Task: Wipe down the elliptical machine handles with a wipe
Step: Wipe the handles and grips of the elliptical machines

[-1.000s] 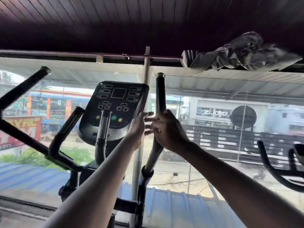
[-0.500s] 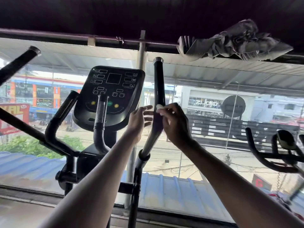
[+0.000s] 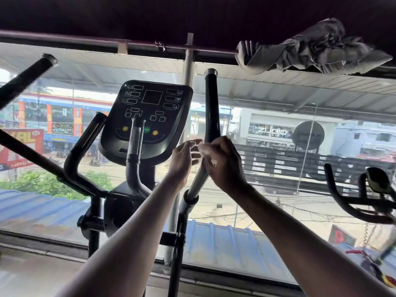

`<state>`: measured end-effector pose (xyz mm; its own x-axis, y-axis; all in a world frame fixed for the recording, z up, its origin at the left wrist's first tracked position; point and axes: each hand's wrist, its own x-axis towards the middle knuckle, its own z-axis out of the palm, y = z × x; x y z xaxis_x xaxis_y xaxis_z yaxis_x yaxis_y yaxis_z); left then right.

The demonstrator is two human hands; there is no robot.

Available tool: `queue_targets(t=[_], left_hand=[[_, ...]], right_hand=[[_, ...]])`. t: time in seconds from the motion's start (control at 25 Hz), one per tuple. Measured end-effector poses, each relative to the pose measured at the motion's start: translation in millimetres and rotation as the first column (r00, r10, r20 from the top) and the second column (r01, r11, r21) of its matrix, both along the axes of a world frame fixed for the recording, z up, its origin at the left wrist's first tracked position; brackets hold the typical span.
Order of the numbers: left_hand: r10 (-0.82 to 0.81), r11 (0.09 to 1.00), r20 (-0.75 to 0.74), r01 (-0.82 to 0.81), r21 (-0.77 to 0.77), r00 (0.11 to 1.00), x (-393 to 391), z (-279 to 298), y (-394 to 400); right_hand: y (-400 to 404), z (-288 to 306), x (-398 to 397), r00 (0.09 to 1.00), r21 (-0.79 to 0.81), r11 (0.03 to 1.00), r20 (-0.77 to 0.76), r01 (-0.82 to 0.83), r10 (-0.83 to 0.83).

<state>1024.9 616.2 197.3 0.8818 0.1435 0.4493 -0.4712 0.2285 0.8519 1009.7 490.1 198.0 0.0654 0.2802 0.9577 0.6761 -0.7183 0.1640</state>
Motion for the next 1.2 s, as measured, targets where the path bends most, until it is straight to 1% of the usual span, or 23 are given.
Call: queue_targets(t=[0.04, 0.08, 0.12, 0.16, 0.24, 0.32, 0.4, 0.44, 0.52, 0.6, 0.64, 0.68, 0.72, 0.76, 0.8, 0.84, 0.88, 0.92, 1.0, 1.04, 1.08, 1.16, 1.2], left_hand=[[-0.01, 1.0, 0.009, 0.01, 0.0, 1.0, 0, 0, 1], [-0.012, 1.0, 0.014, 0.012, 0.004, 1.0, 1, 0, 2], [-0.013, 1.0, 0.018, 0.013, 0.004, 1.0, 1, 2, 2], [-0.012, 1.0, 0.025, 0.012, 0.002, 1.0, 1, 7, 1], [-0.015, 1.0, 0.042, 0.016, -0.009, 0.999, -2, 17, -3], [-0.028, 1.0, 0.05, 0.029, -0.004, 0.998, -5, 25, -8], [-0.036, 0.999, 0.038, 0.036, -0.011, 0.999, -7, 26, -8], [-0.03, 0.999, 0.033, 0.031, -0.021, 0.999, -6, 25, -6], [-0.012, 0.999, 0.036, 0.013, -0.036, 0.999, -4, 22, 1], [-0.002, 0.999, 0.042, 0.004, -0.037, 0.999, -3, 21, 7], [0.002, 1.0, 0.046, -0.001, -0.026, 0.999, -3, 22, 8], [0.0, 1.0, 0.049, 0.001, -0.014, 0.999, -3, 23, 8], [-0.004, 1.0, 0.05, 0.004, -0.004, 0.999, -3, 25, 8], [-0.009, 1.0, 0.051, 0.009, -0.001, 0.999, -3, 28, 6], [-0.013, 1.0, 0.052, 0.013, -0.002, 0.999, -3, 31, 4], [-0.016, 1.0, 0.054, 0.016, -0.009, 0.998, -4, 35, 3], [-0.017, 1.0, 0.059, 0.018, -0.016, 0.998, -5, 38, 3], [-0.023, 0.999, 0.068, 0.025, -0.025, 0.997, -5, 41, 4], [-0.034, 0.999, 0.08, 0.037, -0.037, 0.996, -5, 46, 5], [-0.036, 0.998, 0.077, 0.039, -0.043, 0.996, -5, 47, 5], [-0.037, 0.998, 0.074, 0.041, -0.049, 0.997, -5, 48, 3], [-0.043, 0.997, 0.061, 0.046, -0.055, 0.997, -2, 51, -2], [-0.048, 0.997, 0.057, 0.051, -0.053, 0.997, -1, 53, -3]], right_hand=[[-4, -16, -1, 1.0, -0.123, 0.992, 0.002, 0.005, -0.005], [-9, -25, -4, 1.0, -0.204, 0.979, -0.004, 0.014, -0.015], [-13, -23, -5, 1.0, -0.218, 0.976, -0.01, 0.012, -0.014], [-13, -10, -4, 1.0, -0.173, 0.985, -0.014, 0.003, -0.006], [-2, 30, 4, 1.0, -0.008, 1.0, -0.017, 0.022, -0.022], [8, 71, 16, 0.99, 0.116, 0.988, -0.111, 0.104, -0.091], [12, 86, 23, 0.971, 0.119, 0.981, -0.205, 0.15, -0.124], [12, 82, 23, 0.976, 0.055, 0.988, -0.174, 0.142, -0.131], [7, 61, 10, 0.993, -0.22, 0.972, -0.064, 0.085, -0.101], [-5, 53, 0, 0.999, -0.476, 0.879, -0.034, 0.012, -0.032], [-9, 60, 0, 0.999, -0.534, 0.846, -0.038, -0.004, -0.019], [-9, 72, 5, 0.998, -0.515, 0.857, -0.048, 0.002, -0.03], [-8, 86, 13, 0.996, -0.405, 0.914, -0.072, 0.019, -0.053], [-5, 100, 20, 0.99, -0.25, 0.967, -0.109, 0.058, -0.088], [-4, 110, 25, 0.979, -0.129, 0.987, -0.165, 0.097, -0.118], [-3, 111, 27, 0.975, -0.084, 0.99, -0.181, 0.112, -0.126], [-2, 107, 25, 0.981, -0.129, 0.986, -0.154, 0.101, -0.121], [-3, 97, 21, 0.989, -0.242, 0.968, -0.111, 0.066, -0.095], [-11, 80, 11, 0.996, -0.499, 0.866, -0.082, -0.015, -0.03], [-14, 82, 10, 0.996, -0.553, 0.833, -0.081, -0.024, -0.025], [-15, 91, 14, 0.997, -0.537, 0.843, -0.074, -0.008, -0.038], [-10, 120, 29, 0.99, -0.334, 0.941, -0.098, 0.059, -0.097], [-6, 132, 35, 0.981, -0.225, 0.97, -0.145, 0.096, -0.13]])
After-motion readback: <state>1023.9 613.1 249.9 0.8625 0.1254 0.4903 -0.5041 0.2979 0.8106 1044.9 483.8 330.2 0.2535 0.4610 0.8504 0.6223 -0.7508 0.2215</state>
